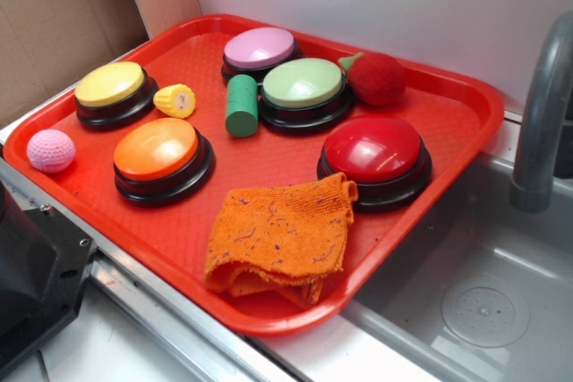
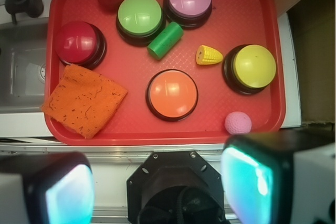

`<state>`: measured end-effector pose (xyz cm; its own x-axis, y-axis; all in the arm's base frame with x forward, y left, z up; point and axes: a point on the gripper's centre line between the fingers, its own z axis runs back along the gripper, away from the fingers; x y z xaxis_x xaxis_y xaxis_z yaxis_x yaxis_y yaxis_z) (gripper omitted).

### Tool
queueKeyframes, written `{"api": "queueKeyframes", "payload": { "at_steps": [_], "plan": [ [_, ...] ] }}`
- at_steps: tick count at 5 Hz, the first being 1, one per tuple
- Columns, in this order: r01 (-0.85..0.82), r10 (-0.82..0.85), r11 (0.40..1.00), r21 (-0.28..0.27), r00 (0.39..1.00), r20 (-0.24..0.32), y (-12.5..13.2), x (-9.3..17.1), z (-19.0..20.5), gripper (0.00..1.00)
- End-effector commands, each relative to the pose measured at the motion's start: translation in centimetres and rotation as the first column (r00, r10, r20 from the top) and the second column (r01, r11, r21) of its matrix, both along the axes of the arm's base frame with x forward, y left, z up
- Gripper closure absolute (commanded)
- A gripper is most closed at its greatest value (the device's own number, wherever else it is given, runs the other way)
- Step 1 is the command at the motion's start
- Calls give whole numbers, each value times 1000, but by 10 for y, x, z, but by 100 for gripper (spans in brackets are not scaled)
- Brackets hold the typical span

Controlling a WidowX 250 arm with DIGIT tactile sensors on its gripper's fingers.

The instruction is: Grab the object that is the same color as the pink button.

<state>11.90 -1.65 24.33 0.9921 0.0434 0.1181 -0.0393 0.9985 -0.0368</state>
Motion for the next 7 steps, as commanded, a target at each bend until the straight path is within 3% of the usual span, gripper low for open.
{"api": "queueKeyframes", "payload": {
  "at_steps": [1,3,4,5,7],
  "plan": [
    [0,0,1000,0,1000,0,0,0,0,0],
    [-32,33,999,-14,999,23,34,1,-36,0],
    [-81,81,997,-3,997,3,52,-1,-59,0],
    [-36,37,999,-41,999,17,74,-5,-84,0],
    [-74,75,996,40,997,-35,100,-10,-117,0]
  ]
}}
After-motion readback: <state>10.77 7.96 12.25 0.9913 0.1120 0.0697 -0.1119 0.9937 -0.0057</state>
